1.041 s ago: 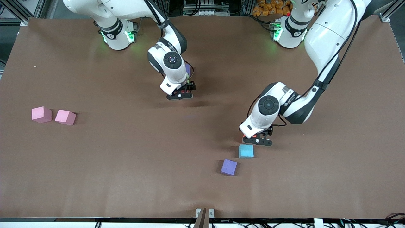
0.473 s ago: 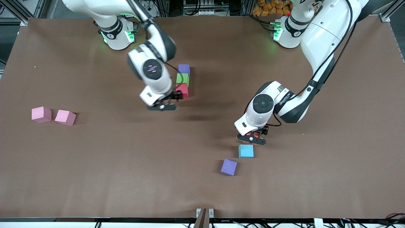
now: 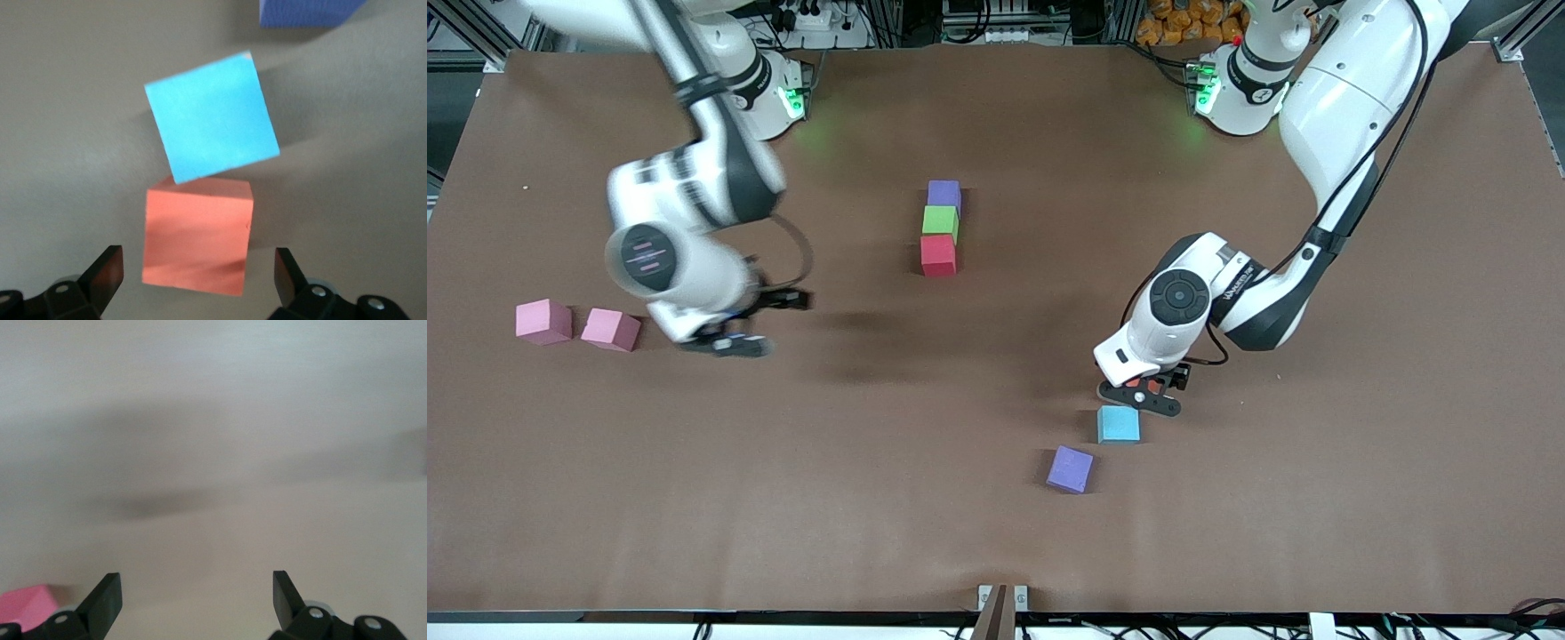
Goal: Arrange blocks into number 1
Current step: 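Move the right gripper to the pink blocks while the left gripper grasps orange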
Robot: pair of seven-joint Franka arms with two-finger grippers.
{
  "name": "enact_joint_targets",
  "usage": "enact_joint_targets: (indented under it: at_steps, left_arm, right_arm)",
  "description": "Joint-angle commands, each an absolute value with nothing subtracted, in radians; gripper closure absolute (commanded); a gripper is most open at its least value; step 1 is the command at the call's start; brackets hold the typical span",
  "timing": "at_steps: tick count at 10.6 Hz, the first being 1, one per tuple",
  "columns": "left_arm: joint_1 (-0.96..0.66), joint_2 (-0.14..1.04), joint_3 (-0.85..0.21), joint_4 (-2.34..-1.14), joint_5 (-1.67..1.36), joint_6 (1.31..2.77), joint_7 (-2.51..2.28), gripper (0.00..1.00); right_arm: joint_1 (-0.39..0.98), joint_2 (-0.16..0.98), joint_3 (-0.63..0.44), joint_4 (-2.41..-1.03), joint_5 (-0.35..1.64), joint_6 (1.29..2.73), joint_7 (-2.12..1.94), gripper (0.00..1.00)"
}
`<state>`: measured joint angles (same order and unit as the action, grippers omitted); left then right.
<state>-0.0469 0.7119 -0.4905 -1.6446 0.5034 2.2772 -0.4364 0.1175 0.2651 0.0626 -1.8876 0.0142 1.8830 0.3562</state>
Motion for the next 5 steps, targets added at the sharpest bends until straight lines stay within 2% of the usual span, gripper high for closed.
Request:
enact_joint_targets:
  at_steps: [1,5]
  left_arm:
    - [-0.049,0.713,-0.492,-1.628,0.518,2.276,-0.413,0.0]
    - [-0.06,0.719,-0.494,-1.632,0.518,2.27,-0.284,0.0]
  right_arm:
    - [-0.024,0.25,0.083,-1.907,0.008,1.846,0.351,0.0]
    - [-0.21,0.264,0.081,-1.907,0.005,1.842,0.332,0.0]
